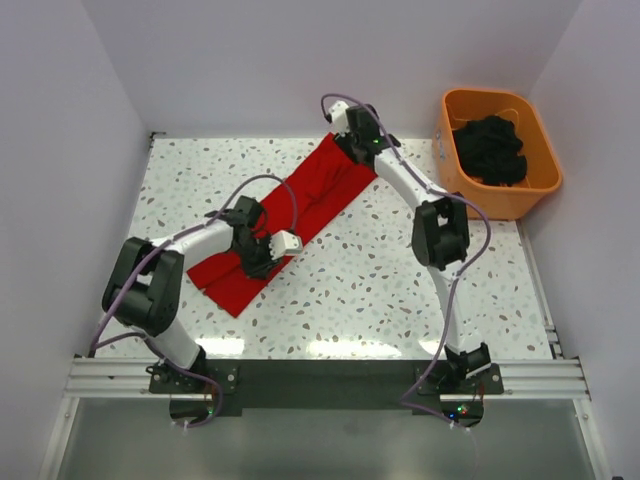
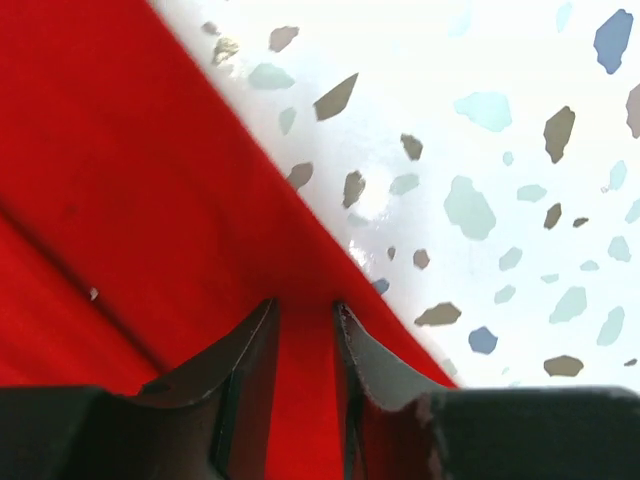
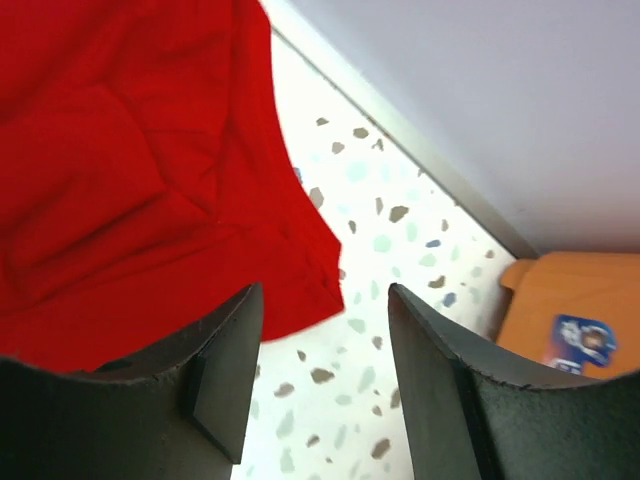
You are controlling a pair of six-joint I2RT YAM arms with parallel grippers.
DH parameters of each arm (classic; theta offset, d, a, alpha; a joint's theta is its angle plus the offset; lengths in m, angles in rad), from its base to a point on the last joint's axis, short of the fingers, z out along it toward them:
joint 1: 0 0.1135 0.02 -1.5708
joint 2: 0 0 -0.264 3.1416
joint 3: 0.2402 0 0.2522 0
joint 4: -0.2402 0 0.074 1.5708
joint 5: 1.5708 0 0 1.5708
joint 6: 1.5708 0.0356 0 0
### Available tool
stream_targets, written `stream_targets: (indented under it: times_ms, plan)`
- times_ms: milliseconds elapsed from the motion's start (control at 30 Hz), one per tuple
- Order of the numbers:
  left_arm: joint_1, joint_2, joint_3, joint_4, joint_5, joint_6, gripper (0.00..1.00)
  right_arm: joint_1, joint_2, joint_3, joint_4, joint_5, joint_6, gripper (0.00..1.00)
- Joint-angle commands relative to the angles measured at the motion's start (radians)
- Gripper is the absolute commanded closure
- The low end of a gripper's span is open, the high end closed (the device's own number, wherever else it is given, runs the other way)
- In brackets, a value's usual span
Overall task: Fold and stack the t-shirts
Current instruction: Fold the tshirt
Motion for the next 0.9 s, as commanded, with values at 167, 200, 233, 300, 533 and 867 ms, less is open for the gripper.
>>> stream_targets:
  times_ms: [167, 200, 233, 300, 533, 867]
  plan:
    - [-0.250, 0.047, -0.039, 0.020, -0.004, -0.092, 0.72, -0.036, -0.281, -0.068, -0.224, -0.147, 0.145, 0.40]
    - [-0.284, 0.044, -0.032, 0.029, 0.028, -0.113, 0.72, -0.050, -0.290, -0.070, -0.253, -0.164, 0.156, 0.39]
    - [-0.322, 0.047, -0.021, 0.037, 0.046, -0.162, 0.72, -0.056, -0.304, -0.070, -0.281, -0.198, 0.168, 0.39]
    - [-0.424, 0.073, 0.045, 0.064, 0.089, -0.222, 0.72, -0.081, -0.320, -0.079, -0.355, -0.225, 0.186, 0.39]
    - [-0.499, 0.127, 0.349, 0.145, 0.327, -0.469, 0.69, -0.161, -0.350, -0.121, -0.502, -0.362, 0.228, 0.42]
    - [-0.107, 0.180, 0.516, 0.357, 0.344, -0.728, 0.64, -0.125, -0.337, -0.263, -0.521, -0.565, 0.325, 0.62]
